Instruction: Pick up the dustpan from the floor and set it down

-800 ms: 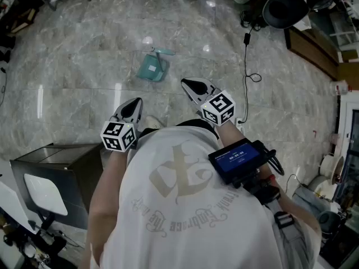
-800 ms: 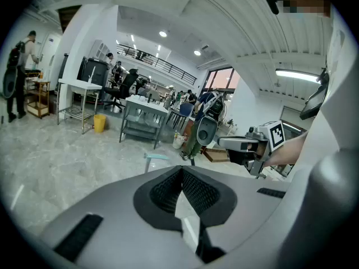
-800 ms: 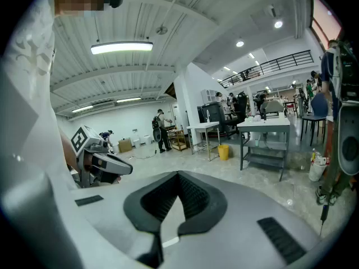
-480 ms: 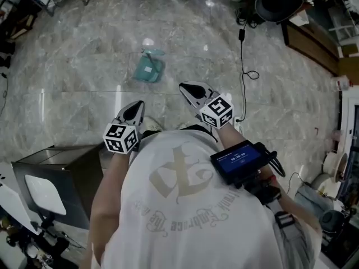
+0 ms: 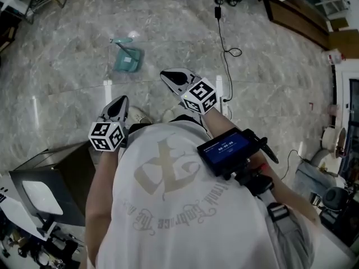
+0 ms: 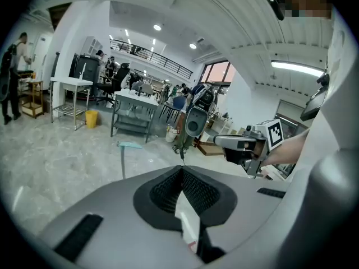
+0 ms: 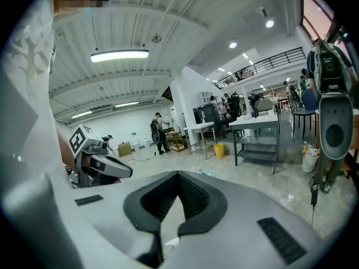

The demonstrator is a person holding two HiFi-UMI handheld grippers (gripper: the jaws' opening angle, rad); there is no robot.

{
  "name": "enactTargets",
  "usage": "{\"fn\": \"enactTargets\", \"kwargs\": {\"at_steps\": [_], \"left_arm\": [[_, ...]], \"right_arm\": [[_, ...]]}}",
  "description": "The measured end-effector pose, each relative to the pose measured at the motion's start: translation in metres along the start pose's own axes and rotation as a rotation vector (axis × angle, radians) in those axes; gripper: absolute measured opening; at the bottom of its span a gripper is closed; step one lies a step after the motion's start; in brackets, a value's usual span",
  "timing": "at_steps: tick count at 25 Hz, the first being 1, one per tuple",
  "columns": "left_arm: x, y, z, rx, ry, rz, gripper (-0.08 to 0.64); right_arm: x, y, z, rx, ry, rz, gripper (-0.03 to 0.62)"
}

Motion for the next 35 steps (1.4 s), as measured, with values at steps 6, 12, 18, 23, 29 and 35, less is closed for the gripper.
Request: {"fn": "enactTargets", "kwargs": {"at_steps": [6,12,18,23,29,35], "left_arm": [[0.001,-0.036,0.004,0.010,0.011,0.013,0.011],[0.003,-0.054,0.013,0.018,0.019,0.032,0.011],[-0.001,-0.052,0.016,0.020,0.022,0.053,0.011],[-0.002,-0.053,0.018,0.027,0.028,0.064,0.011],[-0.001,-0.051,0.014,0.017,0.032,0.058,0.011],[0.002,-0.054,0.010,0.012,0.041,0.045,0.011]], "right_arm": [[0.008,-0.003,-0.033,0.009,-0.014,0.016,0.015],[0.017,-0.011,-0.052,0.026,-0.027,0.030,0.015],[0.020,-0.015,-0.054,0.036,-0.044,0.045,0.015],[0.023,-0.014,-0.052,0.036,-0.049,0.056,0.015],[0.027,-0.018,-0.053,0.048,-0.040,0.069,0.015],[0.031,-0.020,-0.054,0.053,-0.025,0.083,0.015]]}}
Point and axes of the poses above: the fingertips, and each gripper's own axes: z forward along the fingers, y to its left, x out of its underside, the point moved 3 cm from there along -z, backward along the fingers, and after that the axes turned 10 degrees about z, right-handed, at the moved point
